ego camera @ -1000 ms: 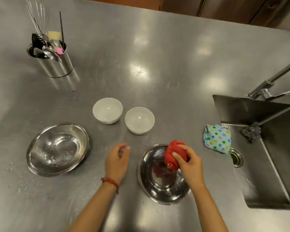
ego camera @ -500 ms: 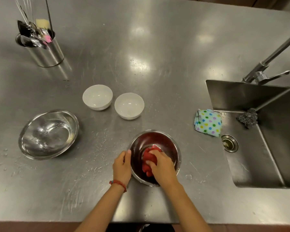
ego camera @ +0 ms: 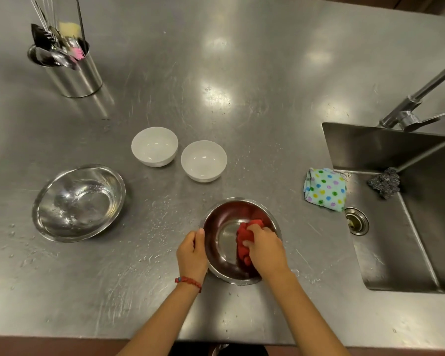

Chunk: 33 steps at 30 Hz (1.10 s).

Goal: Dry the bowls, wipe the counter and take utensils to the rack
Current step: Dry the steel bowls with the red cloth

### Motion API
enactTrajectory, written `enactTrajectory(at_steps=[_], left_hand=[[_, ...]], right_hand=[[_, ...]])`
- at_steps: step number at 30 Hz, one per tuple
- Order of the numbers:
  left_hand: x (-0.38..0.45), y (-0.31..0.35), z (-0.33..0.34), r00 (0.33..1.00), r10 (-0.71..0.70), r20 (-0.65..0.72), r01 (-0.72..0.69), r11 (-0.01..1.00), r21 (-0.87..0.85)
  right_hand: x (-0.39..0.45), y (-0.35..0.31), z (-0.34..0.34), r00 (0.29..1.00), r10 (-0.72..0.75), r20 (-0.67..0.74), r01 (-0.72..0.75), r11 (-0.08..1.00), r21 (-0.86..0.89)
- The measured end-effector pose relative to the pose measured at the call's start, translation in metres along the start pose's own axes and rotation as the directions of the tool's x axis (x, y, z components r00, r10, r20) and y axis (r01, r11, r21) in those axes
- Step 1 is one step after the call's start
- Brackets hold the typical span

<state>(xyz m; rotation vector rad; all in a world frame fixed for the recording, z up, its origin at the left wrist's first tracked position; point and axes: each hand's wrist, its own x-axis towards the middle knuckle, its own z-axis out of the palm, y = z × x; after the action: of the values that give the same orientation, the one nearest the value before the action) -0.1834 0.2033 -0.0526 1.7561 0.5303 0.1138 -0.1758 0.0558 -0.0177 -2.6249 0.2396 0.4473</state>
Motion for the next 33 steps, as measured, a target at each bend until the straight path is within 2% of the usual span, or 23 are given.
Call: enactTrajectory(at_steps=[4,7,9,14,18,20,21,23,25,27,30,33], left_hand=[[0.0,-0.003,0.003,0.996,-0.004,0.085,0.005,1.0,-0.008],[0.0,-0.006,-0.001,0.993,-0.01,0.115,0.009,1.0,0.01],[0.001,-0.007,-0.003,0.994,-0.019,0.107,0.017,1.0,0.013],[-0.001,-0.003,0.002,0.995,-0.004,0.096,0.005,1.0,-0.008],[-0.004,-0.001,0.005,1.0,0.016,0.026,-0.016,1.0,-0.019],[-0.006,0.002,0.008,1.0,0.023,-0.01,-0.023,1.0,-0.013],[-0.007,0.004,0.01,1.0,0.014,-0.023,-0.015,1.0,-0.013],[-0.01,0.005,0.013,0.999,-0.012,-0.033,0.012,1.0,-0.02],[-0.013,0.004,0.015,0.999,-0.015,-0.035,0.014,1.0,-0.006],[-0.017,0.002,0.016,1.0,-0.011,-0.025,0.011,1.0,0.017],[-0.016,0.002,0.015,0.999,-0.027,-0.019,0.027,1.0,0.006],[-0.01,0.004,0.012,0.999,-0.014,-0.032,0.014,1.0,-0.001]], right_hand=[[-0.01,-0.014,0.009,0.988,-0.053,0.146,-0.012,0.911,0.413],[-0.007,-0.025,0.024,0.994,-0.09,0.054,0.051,0.867,0.496],[0.002,-0.03,0.026,0.995,-0.092,-0.041,0.101,0.904,0.415],[0.016,-0.023,0.014,0.983,-0.104,-0.153,0.109,0.994,0.024],[0.01,-0.002,0.003,0.991,-0.064,-0.12,0.045,0.986,-0.158],[0.005,0.003,-0.003,0.997,-0.065,-0.042,0.055,0.978,-0.2],[0.003,0.005,-0.005,0.998,-0.057,0.027,0.061,0.984,-0.164],[-0.003,0.004,-0.009,0.985,-0.033,0.169,0.017,0.996,0.091],[-0.006,-0.002,-0.008,0.968,-0.059,0.245,-0.025,0.945,0.326],[-0.005,-0.011,0.001,0.977,-0.088,0.194,-0.003,0.905,0.426],[-0.006,-0.027,0.014,0.995,-0.018,0.103,-0.049,0.786,0.616],[-0.006,-0.026,0.014,0.992,-0.042,0.123,-0.049,0.755,0.654]])
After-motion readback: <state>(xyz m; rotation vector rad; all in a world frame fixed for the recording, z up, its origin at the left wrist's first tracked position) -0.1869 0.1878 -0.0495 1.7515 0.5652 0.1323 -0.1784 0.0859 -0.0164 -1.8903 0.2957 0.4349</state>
